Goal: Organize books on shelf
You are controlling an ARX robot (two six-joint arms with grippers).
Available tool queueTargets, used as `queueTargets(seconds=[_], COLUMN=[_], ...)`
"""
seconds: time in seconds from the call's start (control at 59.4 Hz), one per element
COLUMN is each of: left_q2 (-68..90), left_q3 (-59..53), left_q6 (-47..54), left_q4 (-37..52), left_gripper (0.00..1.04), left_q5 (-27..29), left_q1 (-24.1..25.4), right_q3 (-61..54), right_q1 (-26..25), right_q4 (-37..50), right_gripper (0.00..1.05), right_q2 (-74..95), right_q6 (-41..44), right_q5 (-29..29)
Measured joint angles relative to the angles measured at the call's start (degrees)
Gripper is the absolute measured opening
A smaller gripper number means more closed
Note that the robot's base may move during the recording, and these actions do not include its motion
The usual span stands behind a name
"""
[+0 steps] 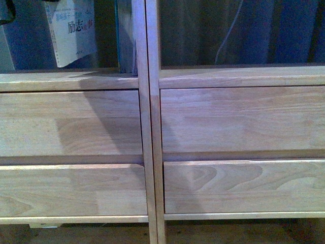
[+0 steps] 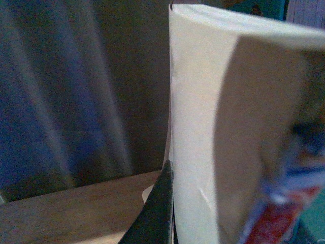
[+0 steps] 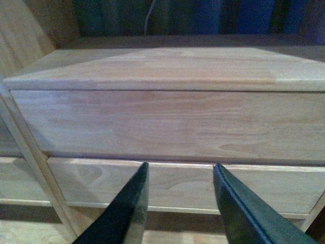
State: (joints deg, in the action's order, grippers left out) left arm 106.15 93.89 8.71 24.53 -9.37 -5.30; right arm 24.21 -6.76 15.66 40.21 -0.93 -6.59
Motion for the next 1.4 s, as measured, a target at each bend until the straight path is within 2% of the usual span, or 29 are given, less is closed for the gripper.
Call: queueTargets(seconds=[0.135,0.185,0.27,0.91,1.095,1.247,1.264,1.398], left_q2=[2.3,3.6,5.4,10.4,11.0,11.7,11.8,12.9], left_q3=[2.8,4.3,6.4,15.4,16.6,18.4,18.6,20.5], left_q6=[0.0,0.0,0.0,0.7,2.3,3.7,3.7,4.1], left_q4=[-1.0,-1.7,-3.1,-11.3,-13.0,-15.2,-15.4,-17.0], left_gripper=[0.07,0.07,0.07,0.07,0.07,0.07,0.07,0.07], left_q5=[0.7,1.5,2.6,4.9,5.6,6.4,6.4,7.8], left_q1=[-0.8,-1.1,-1.1,-2.9,-3.7,-4.8,-4.8,-5.4], right_q3=[-5.0,-7.6,-10.9,-20.1,-20.2,-20.2,-20.2,-20.8], right_q1=[1.3,4.0,6.5,6.6,6.6,6.6,6.6,6.6], right_q4=[1.7,2.3,2.9,0.5,0.3,0.3,0.3,-0.7], right_gripper=[0.14,0.02,0.03,0.03,0.29,0.59,0.59,0.41], right_q2=[-3.3,-5.1,-7.7,-19.6,-20.3,-20.4,-20.4,-21.9], right_q6=[0.4,0.6,0.6,0.6,0.7,0.7,0.6,0.7], right_q5=[1.2,5.4,6.0,6.4,6.4,6.4,6.4,6.4])
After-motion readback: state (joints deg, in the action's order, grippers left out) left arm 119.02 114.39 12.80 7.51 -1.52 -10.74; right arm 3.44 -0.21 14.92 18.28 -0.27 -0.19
